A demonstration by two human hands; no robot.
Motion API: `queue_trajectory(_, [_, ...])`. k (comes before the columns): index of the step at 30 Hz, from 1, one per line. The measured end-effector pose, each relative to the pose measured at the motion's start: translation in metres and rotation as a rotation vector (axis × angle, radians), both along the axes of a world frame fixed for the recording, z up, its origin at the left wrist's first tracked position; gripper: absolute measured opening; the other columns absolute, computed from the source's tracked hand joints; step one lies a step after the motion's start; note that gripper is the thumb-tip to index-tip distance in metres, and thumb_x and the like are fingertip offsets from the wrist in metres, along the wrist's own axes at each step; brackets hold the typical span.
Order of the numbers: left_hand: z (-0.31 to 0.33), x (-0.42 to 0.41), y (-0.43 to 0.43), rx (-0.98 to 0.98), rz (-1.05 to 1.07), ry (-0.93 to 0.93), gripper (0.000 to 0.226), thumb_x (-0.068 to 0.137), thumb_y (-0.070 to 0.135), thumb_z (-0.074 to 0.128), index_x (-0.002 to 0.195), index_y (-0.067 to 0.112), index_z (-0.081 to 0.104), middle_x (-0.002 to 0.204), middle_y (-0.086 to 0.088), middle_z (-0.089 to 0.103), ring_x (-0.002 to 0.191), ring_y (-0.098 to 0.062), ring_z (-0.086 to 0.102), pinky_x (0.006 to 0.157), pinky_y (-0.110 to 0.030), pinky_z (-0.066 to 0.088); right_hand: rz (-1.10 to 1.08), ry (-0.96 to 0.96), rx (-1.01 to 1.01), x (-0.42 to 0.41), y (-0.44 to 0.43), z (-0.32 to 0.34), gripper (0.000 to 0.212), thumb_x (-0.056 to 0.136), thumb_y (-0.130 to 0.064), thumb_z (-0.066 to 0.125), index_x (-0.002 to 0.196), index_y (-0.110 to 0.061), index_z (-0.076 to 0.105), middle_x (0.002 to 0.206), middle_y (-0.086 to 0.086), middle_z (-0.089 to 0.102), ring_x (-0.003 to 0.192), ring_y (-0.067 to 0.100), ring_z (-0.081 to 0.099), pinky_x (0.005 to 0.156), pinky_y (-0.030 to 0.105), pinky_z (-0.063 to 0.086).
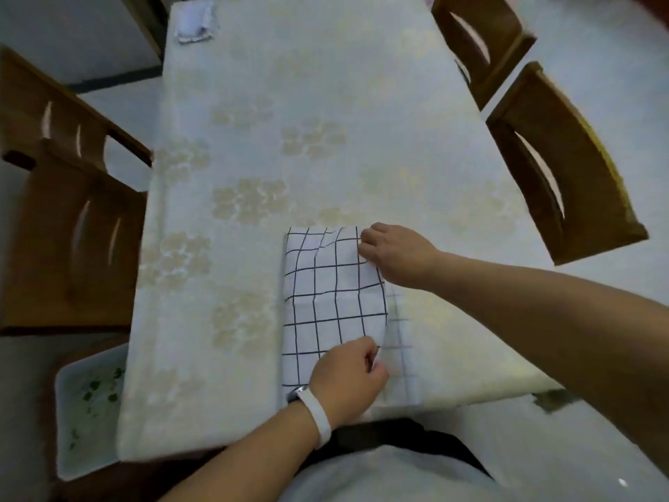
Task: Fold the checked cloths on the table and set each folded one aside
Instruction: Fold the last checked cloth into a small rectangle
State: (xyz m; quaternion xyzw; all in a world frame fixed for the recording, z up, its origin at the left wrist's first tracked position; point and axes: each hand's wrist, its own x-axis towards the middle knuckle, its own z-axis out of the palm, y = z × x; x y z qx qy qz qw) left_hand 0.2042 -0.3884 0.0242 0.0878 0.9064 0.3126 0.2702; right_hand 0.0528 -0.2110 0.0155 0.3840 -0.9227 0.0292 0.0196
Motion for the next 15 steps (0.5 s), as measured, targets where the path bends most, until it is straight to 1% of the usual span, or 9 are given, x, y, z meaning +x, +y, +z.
queue_trajectory(1, [-0.005,0.000,0.010,-0.022,0.001,-0.005,0.024,0.085,0.038,0.049,0.069,0.021,0.043,0.062,0.003,0.052,0.060,-0.015,0.050,0.059,-0.034,0.044,-0.009,-0.011,0.006,0.001,0.009,-0.008,0.013,0.070,0.001,0.067,0.081,-0.005,0.063,0.082,0.015,0.061,0.072,0.033,0.057,0.054,0.034,0.046])
queue_trajectory(2, [-0.011,-0.001,0.020,-0.044,0.005,-0.010,0.025,0.086,0.039,0.048,0.068,0.023,0.042,0.062,0.003,0.051,0.061,-0.015,0.050,0.058,-0.034,0.042,-0.017,-0.026,0.009,0.002,0.017,-0.015,0.017,0.068,0.003,0.068,0.082,-0.005,0.064,0.082,0.015,0.061,0.073,0.034,0.058,0.054,0.033,0.046])
queue_trajectory(4, [-0.021,-0.001,0.039,-0.098,0.016,-0.011,0.025,0.088,0.039,0.046,0.069,0.023,0.041,0.065,0.002,0.052,0.062,-0.017,0.051,0.056,-0.034,0.040,-0.027,-0.061,0.005,0.001,0.030,-0.032,0.019,0.067,0.004,0.058,0.084,-0.004,0.064,0.084,0.015,0.061,0.076,0.035,0.059,0.054,0.034,0.046])
queue_trajectory(6, [-0.032,-0.001,0.055,-0.166,0.021,-0.008,0.024,0.088,0.039,0.045,0.071,0.022,0.041,0.069,0.000,0.054,0.063,-0.018,0.051,0.055,-0.033,0.038,-0.025,-0.088,-0.018,-0.001,0.041,-0.048,0.024,0.067,0.000,0.048,0.085,-0.002,0.064,0.086,0.016,0.062,0.078,0.035,0.060,0.057,0.035,0.049])
queue_trajectory(7, [-0.038,0.000,0.062,-0.199,0.021,-0.014,0.024,0.088,0.038,0.044,0.071,0.022,0.041,0.071,0.000,0.054,0.064,-0.019,0.051,0.054,-0.032,0.037,-0.024,-0.101,-0.023,-0.002,0.045,-0.054,0.023,0.067,-0.001,0.048,0.084,-0.002,0.064,0.088,0.017,0.063,0.079,0.035,0.061,0.058,0.035,0.051])
queue_trajectory(9, [-0.047,0.003,0.071,-0.250,0.022,-0.034,0.024,0.088,0.038,0.043,0.070,0.023,0.038,0.072,0.001,0.054,0.064,-0.020,0.051,0.054,-0.031,0.036,-0.012,-0.120,-0.020,-0.001,0.051,-0.066,0.020,0.066,0.001,0.059,0.085,-0.002,0.065,0.089,0.017,0.064,0.081,0.035,0.062,0.060,0.035,0.053])
queue_trajectory(11, [-0.056,0.007,0.077,-0.291,0.031,-0.061,0.023,0.089,0.038,0.042,0.070,0.024,0.038,0.074,0.004,0.053,0.065,-0.020,0.050,0.056,-0.031,0.036,0.007,-0.149,-0.004,0.001,0.056,-0.078,0.024,0.065,0.002,0.067,0.089,-0.002,0.066,0.093,0.017,0.065,0.085,0.035,0.063,0.062,0.036,0.055])
queue_trajectory(15, [-0.064,0.015,0.080,-0.313,0.066,-0.094,0.019,0.088,0.037,0.043,0.076,0.022,0.046,0.078,0.003,0.056,0.071,-0.021,0.055,0.061,-0.033,0.045,0.022,-0.208,0.015,0.003,0.065,-0.084,0.028,0.068,0.001,0.066,0.096,-0.002,0.066,0.100,0.019,0.065,0.092,0.038,0.062,0.065,0.042,0.056])
